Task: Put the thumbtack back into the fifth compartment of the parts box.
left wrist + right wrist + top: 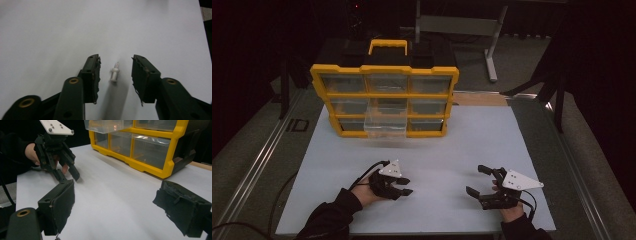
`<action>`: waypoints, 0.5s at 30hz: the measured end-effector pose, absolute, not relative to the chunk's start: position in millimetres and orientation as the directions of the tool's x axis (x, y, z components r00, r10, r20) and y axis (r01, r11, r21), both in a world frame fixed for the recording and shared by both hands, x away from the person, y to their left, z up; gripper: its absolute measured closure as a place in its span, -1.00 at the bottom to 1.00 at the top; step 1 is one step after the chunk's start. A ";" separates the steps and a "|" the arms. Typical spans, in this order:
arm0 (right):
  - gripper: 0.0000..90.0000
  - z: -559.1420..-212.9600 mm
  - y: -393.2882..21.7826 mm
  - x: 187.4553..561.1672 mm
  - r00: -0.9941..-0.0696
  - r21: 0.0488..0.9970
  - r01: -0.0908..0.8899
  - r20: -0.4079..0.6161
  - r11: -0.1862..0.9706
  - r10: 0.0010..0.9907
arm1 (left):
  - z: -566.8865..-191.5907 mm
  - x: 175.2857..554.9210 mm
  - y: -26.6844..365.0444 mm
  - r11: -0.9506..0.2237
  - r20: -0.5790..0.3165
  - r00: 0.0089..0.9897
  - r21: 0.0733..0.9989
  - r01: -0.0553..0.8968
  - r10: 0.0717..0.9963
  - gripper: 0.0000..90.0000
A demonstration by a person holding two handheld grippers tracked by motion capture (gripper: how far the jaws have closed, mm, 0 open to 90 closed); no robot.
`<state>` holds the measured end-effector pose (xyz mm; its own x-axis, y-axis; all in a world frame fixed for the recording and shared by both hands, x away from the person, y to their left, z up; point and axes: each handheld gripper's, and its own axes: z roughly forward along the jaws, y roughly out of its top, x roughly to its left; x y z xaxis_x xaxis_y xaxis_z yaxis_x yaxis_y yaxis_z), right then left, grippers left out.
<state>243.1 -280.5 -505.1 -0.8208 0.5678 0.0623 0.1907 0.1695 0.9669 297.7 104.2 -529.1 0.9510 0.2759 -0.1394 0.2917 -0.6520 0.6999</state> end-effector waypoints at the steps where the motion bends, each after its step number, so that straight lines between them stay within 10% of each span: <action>1: -0.69 -505.1 -280.5 243.0 -0.821 0.967 0.191 0.062 0.170 0.568 | -529.3 297.7 104.3 -0.654 -0.141 0.951 0.698 0.292 0.274 0.38; 15: -0.69 -505.3 -280.4 243.4 -0.821 0.967 0.191 0.062 0.171 0.568 | -534.2 300.4 100.6 -0.666 -0.140 0.949 0.683 0.299 0.283 0.77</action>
